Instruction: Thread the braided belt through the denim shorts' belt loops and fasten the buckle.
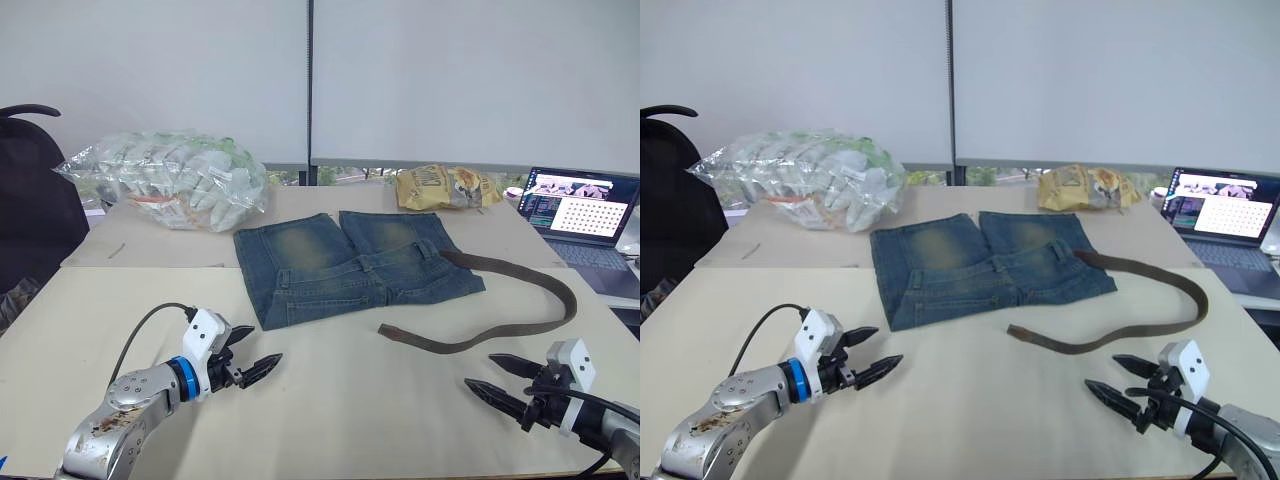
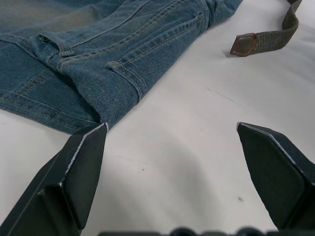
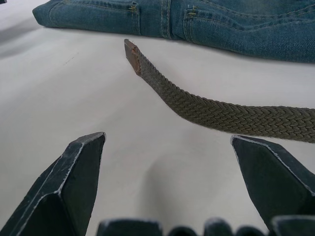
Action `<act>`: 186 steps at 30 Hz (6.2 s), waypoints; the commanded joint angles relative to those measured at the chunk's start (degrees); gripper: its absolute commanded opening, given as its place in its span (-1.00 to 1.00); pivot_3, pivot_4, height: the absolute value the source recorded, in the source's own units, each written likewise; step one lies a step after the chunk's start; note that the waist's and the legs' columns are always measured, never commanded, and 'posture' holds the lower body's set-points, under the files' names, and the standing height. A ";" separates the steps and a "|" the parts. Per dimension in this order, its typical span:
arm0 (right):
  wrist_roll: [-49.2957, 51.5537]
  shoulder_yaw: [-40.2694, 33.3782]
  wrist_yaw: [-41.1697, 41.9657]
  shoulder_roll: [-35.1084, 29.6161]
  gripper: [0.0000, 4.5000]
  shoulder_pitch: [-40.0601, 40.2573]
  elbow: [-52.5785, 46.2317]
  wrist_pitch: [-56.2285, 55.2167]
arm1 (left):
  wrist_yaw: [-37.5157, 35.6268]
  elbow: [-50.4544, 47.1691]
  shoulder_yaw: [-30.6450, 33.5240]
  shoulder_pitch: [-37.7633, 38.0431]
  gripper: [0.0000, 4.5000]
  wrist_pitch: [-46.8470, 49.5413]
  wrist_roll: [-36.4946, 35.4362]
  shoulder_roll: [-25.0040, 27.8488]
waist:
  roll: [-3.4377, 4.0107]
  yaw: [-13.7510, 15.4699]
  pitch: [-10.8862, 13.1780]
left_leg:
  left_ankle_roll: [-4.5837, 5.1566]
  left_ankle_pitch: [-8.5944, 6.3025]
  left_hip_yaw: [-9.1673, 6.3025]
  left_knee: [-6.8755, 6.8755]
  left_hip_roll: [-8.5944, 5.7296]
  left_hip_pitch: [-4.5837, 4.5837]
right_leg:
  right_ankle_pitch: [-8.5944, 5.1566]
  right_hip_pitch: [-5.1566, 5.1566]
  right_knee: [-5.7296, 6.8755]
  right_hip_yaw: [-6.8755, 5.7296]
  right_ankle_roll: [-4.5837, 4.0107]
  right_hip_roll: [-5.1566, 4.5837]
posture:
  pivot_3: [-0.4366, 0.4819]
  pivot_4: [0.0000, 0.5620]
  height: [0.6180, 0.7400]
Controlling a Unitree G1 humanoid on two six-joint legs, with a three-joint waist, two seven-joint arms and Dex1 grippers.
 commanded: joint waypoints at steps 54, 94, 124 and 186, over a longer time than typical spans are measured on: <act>-27.60 33.03 -1.53 -2.86 -0.99 -32.01 -13.88 23.78 | -14.97 -6.23 1.25 -13.37 1.00 5.21 -11.47 10.07 | -0.11 -1.47 0.15 | 0.10 0.15 -0.21 0.13 -0.04 -0.76 | 0.31 -0.81 0.40 -0.25 0.21 -0.04 | -0.05 -0.47 1.00; -19.16 23.49 9.84 -19.33 -0.99 -18.65 -12.71 9.00 | -27.37 0.68 -15.10 -22.35 1.00 -3.07 -2.81 4.81 | -0.15 0.17 0.18 | 0.22 0.26 -0.16 0.16 -0.02 -0.68 | 0.33 -0.71 0.40 -0.24 0.27 -0.01 | -0.05 -0.47 1.00; 0.05 14.68 9.25 -21.94 -1.00 -25.73 -23.70 23.47 | -24.79 20.07 -21.63 -31.31 -1.00 -6.43 -0.28 -21.43 | -0.13 0.45 0.16 | 0.22 0.26 -0.29 0.28 -0.08 -0.61 | 0.37 -0.44 0.37 -0.27 0.34 -0.01 | -0.05 -0.47 1.00; 57.30 -0.04 -43.97 39.90 -0.61 -3.24 -16.09 10.90 | 24.42 23.54 0.36 -35.10 -1.00 34.51 -36.03 -43.00 | 0.66 -0.22 -0.29 | 0.25 0.24 -1.05 0.04 -0.17 -0.54 | 0.27 0.00 -0.01 -0.83 0.23 0.04 | -0.05 -0.47 1.00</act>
